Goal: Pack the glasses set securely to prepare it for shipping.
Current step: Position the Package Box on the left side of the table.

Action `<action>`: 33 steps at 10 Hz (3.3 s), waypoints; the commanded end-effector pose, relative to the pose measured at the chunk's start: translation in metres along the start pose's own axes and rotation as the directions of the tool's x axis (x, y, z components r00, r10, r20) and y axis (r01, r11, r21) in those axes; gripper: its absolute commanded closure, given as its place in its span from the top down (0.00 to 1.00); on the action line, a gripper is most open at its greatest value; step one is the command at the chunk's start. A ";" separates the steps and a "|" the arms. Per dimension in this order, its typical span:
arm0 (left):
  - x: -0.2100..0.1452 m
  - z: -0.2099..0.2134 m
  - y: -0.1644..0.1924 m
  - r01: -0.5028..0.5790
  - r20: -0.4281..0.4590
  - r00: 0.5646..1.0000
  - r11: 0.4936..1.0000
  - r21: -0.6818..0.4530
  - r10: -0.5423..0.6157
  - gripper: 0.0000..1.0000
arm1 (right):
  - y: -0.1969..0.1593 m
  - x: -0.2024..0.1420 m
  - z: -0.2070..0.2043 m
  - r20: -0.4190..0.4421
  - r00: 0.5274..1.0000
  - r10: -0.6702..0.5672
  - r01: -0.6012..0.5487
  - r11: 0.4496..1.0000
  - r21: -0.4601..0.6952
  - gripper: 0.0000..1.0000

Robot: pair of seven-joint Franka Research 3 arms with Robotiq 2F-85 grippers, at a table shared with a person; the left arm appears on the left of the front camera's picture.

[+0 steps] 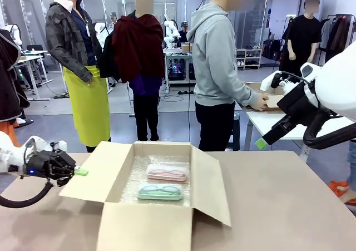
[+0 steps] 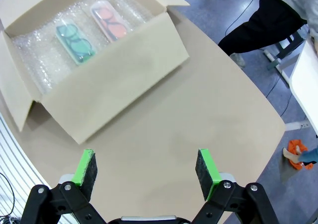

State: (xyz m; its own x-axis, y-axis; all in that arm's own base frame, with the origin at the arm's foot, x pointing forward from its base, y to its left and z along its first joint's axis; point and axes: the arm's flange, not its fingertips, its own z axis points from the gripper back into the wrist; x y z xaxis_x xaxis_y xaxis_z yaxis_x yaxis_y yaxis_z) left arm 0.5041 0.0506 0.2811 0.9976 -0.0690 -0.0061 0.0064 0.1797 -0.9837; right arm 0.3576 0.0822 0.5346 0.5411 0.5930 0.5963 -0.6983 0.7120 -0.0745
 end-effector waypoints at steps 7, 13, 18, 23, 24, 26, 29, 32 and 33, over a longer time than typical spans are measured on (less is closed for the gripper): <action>-0.014 0.195 0.020 0.022 0.010 1.000 1.000 -0.020 -0.022 0.03 | 0.005 0.000 -0.002 0.002 1.000 -0.021 0.021 1.000 -0.013 1.00; -0.032 0.276 0.026 -0.022 0.059 0.998 1.000 0.013 0.021 0.03 | 0.005 0.000 -0.002 0.002 1.000 -0.021 0.021 1.000 -0.013 1.00; -0.032 0.266 0.032 -0.005 0.091 0.996 0.999 0.032 0.002 0.03 | 0.005 0.000 -0.002 0.002 1.000 -0.021 0.021 1.000 -0.013 1.00; -0.031 0.267 0.031 -0.012 0.089 0.996 0.999 0.030 0.009 0.03 | 0.005 0.000 -0.002 0.002 1.000 -0.021 0.021 1.000 -0.013 1.00; -0.032 0.269 0.028 0.011 0.101 0.995 0.998 0.054 -0.017 0.32 | 0.005 0.000 -0.002 0.002 1.000 -0.021 0.021 1.000 -0.013 1.00; -0.038 0.274 0.014 0.040 0.099 0.994 0.994 0.099 -0.049 0.66 | 0.005 0.000 -0.002 0.002 1.000 -0.021 0.021 1.000 -0.013 1.00; -0.046 0.286 -0.061 0.118 0.068 0.987 0.948 0.295 -0.145 0.99 | 0.005 0.000 -0.002 0.002 1.000 -0.021 0.021 1.000 -0.013 1.00; -0.053 0.264 -0.147 0.209 0.001 0.971 0.850 0.484 -0.240 1.00 | 0.005 0.000 -0.002 0.002 1.000 -0.021 0.021 1.000 -0.013 1.00; -0.062 0.238 -0.179 0.266 -0.077 0.960 0.796 0.544 -0.269 1.00 | 0.005 0.000 -0.002 0.002 1.000 -0.021 0.021 1.000 -0.013 1.00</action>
State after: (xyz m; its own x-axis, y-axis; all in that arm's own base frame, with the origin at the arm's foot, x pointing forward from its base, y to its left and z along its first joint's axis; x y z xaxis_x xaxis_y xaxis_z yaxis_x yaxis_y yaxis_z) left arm 0.4798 0.2914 0.5009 0.9628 -0.1412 0.2302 0.2677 0.6111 -0.7449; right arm 0.3582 0.0827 0.5342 0.5412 0.5941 0.5952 -0.6996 0.7108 -0.0734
